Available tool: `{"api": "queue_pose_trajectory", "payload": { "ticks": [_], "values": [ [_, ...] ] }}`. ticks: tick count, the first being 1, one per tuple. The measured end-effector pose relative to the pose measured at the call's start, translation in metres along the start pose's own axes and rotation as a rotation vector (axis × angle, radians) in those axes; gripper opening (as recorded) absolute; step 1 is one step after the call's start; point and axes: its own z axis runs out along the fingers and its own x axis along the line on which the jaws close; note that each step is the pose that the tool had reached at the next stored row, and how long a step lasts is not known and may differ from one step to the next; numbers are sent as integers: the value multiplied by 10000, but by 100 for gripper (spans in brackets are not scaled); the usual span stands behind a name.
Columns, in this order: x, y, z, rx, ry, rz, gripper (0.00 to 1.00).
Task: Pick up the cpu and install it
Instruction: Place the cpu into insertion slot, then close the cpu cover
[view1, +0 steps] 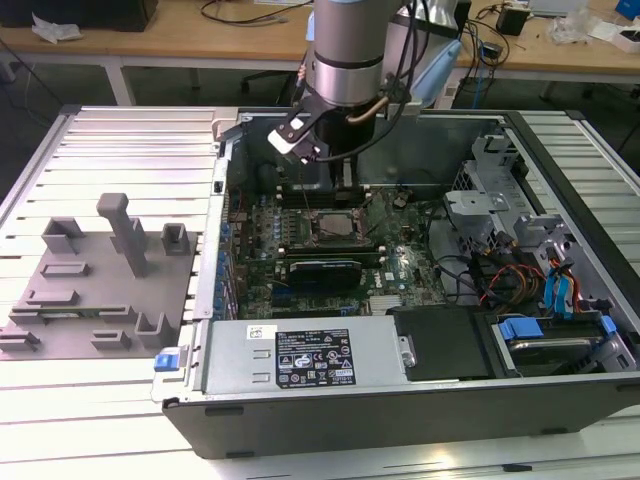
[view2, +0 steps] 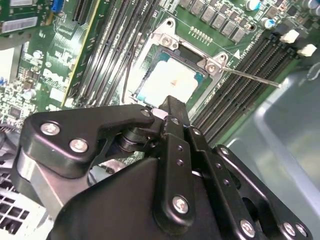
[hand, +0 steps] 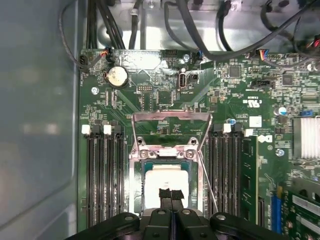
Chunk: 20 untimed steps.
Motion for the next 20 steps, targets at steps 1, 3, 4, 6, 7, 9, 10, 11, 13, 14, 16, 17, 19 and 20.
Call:
{"api": "queue_pose_trajectory", "payload": {
  "ticks": [1, 3, 4, 6, 7, 9, 10, 11, 13, 14, 16, 17, 19, 20],
  "values": [
    [-1, 2, -37, 0, 1, 0, 11],
    [-2, 4, -89, 0, 1, 1, 11],
    [-4, 7, -145, 0, 1, 0, 11],
    [-5, 10, -205, 0, 0, 0, 11],
    [-6, 11, -233, -1, 2, 0, 11],
    [-8, 13, -267, 0, 0, 0, 11],
    [-8, 13, -275, 0, 0, 0, 11],
    [-8, 13, -281, -1, 2, 0, 11],
    [-8, 14, -295, 1, -2, -1, 11],
    [-8, 15, -302, -1, -1, -1, 11],
    [-8, 14, -303, 0, -2, -1, 11],
    [-8, 14, -305, 0, -2, 0, 11],
    [-8, 15, -307, 0, -2, 0, 11],
    [-8, 15, -308, 0, -2, -1, 11]
  ]
}}
